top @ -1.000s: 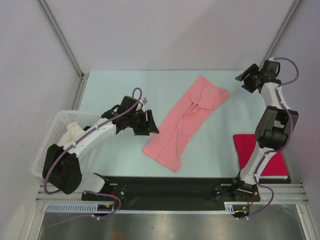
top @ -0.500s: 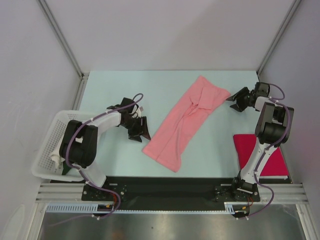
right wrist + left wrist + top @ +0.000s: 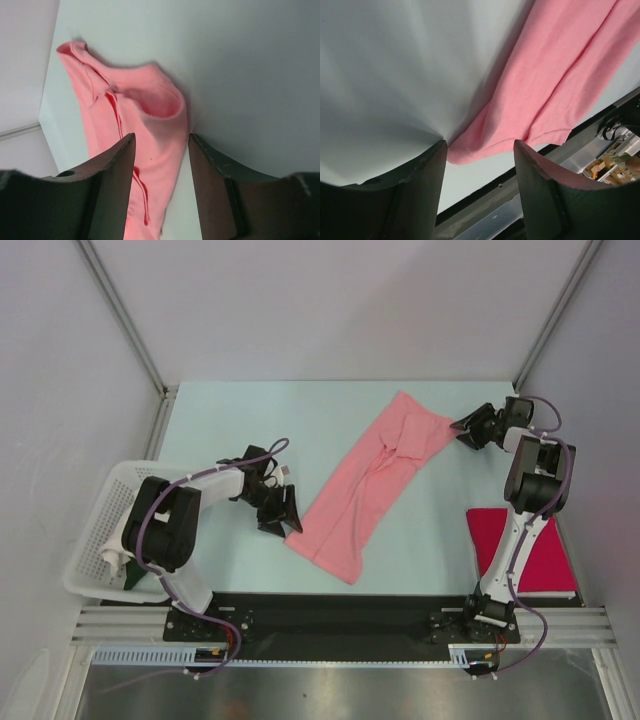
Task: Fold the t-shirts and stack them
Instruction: Fold the tshirt
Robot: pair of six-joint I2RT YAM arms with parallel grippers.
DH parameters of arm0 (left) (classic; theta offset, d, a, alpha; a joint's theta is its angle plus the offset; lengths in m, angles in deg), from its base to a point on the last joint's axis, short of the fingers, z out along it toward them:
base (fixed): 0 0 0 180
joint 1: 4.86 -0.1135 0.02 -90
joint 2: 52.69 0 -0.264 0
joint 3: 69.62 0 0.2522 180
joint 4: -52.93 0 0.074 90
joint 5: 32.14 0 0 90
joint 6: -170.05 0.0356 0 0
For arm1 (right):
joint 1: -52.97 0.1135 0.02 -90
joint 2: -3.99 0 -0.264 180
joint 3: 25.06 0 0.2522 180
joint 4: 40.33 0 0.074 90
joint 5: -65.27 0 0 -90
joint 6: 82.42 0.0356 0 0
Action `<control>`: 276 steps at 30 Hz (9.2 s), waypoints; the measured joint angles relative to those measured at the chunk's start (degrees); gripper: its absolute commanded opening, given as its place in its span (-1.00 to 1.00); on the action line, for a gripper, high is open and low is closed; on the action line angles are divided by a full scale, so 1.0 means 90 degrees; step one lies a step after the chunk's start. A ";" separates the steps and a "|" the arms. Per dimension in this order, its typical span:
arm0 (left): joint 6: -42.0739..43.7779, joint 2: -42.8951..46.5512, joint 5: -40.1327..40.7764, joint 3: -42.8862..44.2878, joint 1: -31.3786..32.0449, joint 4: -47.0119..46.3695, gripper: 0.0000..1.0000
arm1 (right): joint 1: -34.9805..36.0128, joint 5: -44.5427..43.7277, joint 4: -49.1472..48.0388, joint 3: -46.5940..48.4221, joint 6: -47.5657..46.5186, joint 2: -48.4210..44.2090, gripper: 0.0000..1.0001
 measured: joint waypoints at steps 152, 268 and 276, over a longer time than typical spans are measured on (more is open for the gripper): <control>-0.4680 -0.0816 -0.0741 0.1008 0.1224 -0.5272 -1.00 | 0.1562 -0.0253 0.4588 -0.2062 -0.1236 -0.3963 -1.00; -0.2783 -0.2538 -0.1290 0.2560 0.1008 -0.3900 -0.50 | 0.1831 0.0525 0.3096 -0.1654 -0.1355 -0.2237 -0.94; -0.2752 -0.2822 -0.0957 0.2341 0.0957 -0.3521 -0.53 | 0.1513 0.0563 0.2747 -0.2227 -0.1443 -0.2057 -0.95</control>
